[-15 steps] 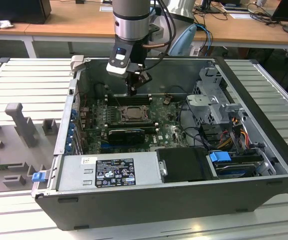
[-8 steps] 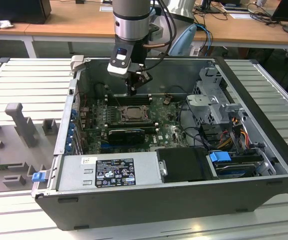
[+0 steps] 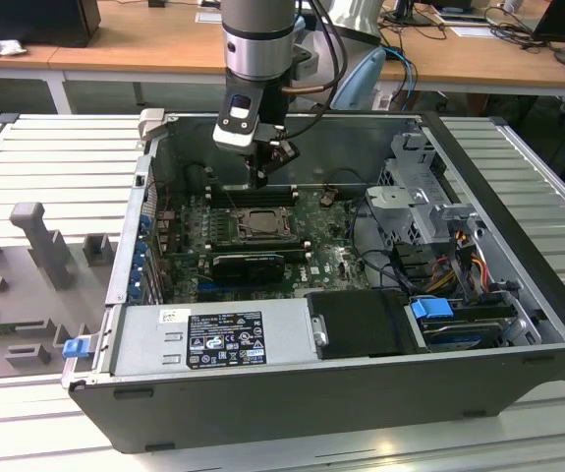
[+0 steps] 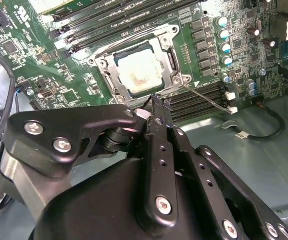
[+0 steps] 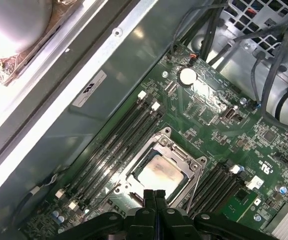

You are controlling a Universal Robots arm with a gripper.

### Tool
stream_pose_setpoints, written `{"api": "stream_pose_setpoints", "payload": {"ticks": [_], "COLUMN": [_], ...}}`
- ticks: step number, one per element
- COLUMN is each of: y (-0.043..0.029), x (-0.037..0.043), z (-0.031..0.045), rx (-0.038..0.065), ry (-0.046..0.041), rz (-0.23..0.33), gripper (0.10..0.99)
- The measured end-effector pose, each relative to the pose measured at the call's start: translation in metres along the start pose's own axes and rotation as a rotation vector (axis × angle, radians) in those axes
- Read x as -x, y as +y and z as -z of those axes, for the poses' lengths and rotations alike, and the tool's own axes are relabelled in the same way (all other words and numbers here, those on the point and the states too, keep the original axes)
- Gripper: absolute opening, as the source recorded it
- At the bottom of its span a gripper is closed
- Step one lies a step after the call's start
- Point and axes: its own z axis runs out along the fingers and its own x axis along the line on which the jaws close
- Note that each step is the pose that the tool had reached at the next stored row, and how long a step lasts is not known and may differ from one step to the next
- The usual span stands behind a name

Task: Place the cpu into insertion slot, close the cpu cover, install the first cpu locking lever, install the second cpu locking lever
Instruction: 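Install the first cpu locking lever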

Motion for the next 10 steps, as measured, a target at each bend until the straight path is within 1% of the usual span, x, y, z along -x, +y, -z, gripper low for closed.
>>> {"api": "stream_pose_setpoints", "payload": {"ticks": [10], "y": [0.0], "x": [0.0], "z": [0.0], "rx": [-0.001], "ry": [0.0036], "rz": [0.057], "gripper": [0.106]}}
